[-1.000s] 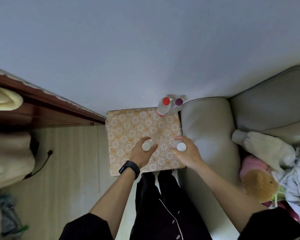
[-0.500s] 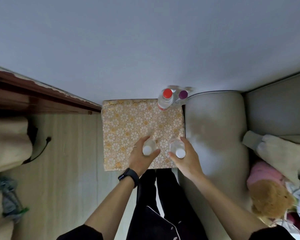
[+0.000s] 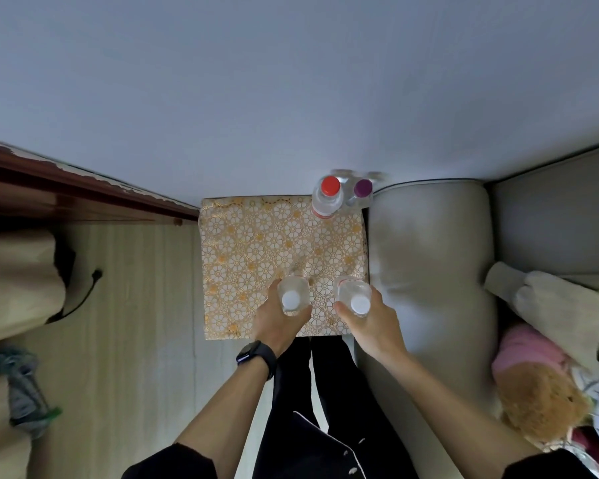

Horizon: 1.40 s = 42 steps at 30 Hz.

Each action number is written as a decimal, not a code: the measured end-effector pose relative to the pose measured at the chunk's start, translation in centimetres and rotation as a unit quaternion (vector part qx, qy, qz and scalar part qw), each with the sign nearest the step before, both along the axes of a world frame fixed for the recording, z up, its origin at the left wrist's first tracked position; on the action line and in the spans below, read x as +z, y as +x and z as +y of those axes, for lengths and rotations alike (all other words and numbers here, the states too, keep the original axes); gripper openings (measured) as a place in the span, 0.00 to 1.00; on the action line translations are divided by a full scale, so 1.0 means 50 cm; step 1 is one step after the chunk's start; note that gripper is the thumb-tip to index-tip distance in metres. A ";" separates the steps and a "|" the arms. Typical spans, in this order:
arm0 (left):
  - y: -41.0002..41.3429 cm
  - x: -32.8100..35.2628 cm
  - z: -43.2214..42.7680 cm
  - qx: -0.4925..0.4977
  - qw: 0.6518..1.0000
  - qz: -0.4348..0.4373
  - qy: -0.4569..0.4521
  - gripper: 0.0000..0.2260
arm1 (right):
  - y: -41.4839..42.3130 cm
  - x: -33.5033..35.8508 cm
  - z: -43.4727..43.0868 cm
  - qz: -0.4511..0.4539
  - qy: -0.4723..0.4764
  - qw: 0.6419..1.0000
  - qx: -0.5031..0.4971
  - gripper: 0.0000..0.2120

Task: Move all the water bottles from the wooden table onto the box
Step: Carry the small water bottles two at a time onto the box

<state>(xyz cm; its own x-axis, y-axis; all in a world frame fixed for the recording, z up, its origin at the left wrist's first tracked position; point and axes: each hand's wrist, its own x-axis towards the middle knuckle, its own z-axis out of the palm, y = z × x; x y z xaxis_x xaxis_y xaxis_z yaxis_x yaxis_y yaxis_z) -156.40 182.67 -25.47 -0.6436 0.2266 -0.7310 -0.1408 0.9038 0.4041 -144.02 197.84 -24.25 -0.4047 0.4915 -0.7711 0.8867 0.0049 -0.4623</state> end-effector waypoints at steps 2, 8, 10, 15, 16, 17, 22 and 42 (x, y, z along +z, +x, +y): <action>-0.006 -0.003 0.014 -0.011 0.999 0.027 -0.017 0.38 | -0.008 -0.002 0.013 0.012 0.003 0.999 -0.034 0.34; -0.044 -0.013 0.112 -0.033 0.995 0.083 0.037 0.37 | -0.059 -0.003 0.088 0.043 0.045 0.995 -0.075 0.27; -0.063 -0.014 0.157 -0.036 0.994 0.089 0.052 0.36 | -0.082 -0.006 0.113 0.051 0.059 0.994 -0.079 0.28; -0.107 -0.029 0.228 -0.050 0.993 0.081 0.066 0.37 | -0.131 -0.010 0.163 0.066 0.061 0.993 -0.074 0.26; -0.113 -0.031 0.235 -0.057 0.993 0.073 0.071 0.36 | -0.138 -0.011 0.169 0.070 0.054 0.993 -0.075 0.27; -0.116 -0.034 0.239 -0.061 0.993 0.068 0.077 0.35 | -0.143 -0.014 0.173 0.074 0.046 0.993 -0.078 0.27; -0.117 -0.040 0.240 -0.059 0.991 0.053 0.105 0.36 | -0.168 -0.018 0.181 0.088 0.016 0.995 -0.042 0.30; -0.114 -0.044 0.244 -0.023 0.989 0.027 0.146 0.31 | -0.164 -0.023 0.157 0.113 0.023 0.989 -0.094 0.30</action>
<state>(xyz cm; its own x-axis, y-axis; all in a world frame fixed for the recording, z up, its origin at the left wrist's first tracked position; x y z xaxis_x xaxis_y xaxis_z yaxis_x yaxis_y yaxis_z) -162.12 194.87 -27.68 -0.6644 0.4529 -0.5946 -0.0735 0.7521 0.6550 -152.21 205.67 -25.39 -0.4624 0.6066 -0.6467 0.7481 -0.1247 -0.6518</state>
